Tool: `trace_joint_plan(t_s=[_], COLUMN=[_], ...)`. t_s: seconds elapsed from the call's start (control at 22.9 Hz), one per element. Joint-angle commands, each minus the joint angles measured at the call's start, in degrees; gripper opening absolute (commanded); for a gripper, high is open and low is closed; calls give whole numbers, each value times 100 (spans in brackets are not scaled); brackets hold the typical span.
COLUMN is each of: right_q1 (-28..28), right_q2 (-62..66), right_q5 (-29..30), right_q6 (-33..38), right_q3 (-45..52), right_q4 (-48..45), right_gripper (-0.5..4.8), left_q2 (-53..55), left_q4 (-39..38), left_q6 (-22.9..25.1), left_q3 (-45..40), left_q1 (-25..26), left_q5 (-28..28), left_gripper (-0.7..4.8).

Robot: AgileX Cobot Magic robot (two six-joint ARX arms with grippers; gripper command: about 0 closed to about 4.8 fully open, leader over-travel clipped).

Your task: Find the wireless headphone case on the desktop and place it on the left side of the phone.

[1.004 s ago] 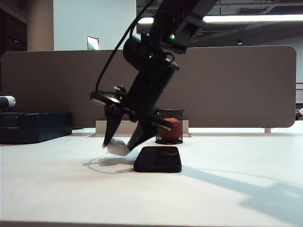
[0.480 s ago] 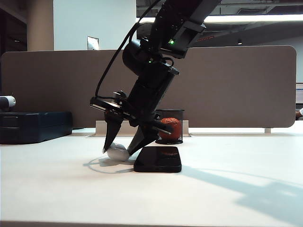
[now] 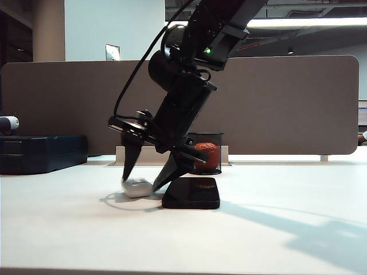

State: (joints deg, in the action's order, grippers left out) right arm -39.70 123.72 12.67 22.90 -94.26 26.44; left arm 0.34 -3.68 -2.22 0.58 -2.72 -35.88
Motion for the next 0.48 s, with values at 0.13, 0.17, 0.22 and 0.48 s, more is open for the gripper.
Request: trace_joint_plan(t_s=[0.13, 0.17, 0.22, 0.48], right_q1=[-7, -7, -2, 92], right_q2=[-48, -68, -85, -352], right_q5=[37, 37, 35, -28], right_q6=[4, 4, 4, -7], right_q3=[-22, -24, -24, -24], right_q4=[-57, -55, -55, -55], right_gripper=[277, 277, 276, 260], left_q2=[2, 2, 2, 2], left_q4=[76, 76, 76, 76], left_q6=[4, 4, 4, 4], left_q3=[17, 17, 17, 17], left_q1=[-7, -7, -7, -7], left_q5=[-39, -37, -37, -37], left_gripper=[-6, -6, -5, -5])
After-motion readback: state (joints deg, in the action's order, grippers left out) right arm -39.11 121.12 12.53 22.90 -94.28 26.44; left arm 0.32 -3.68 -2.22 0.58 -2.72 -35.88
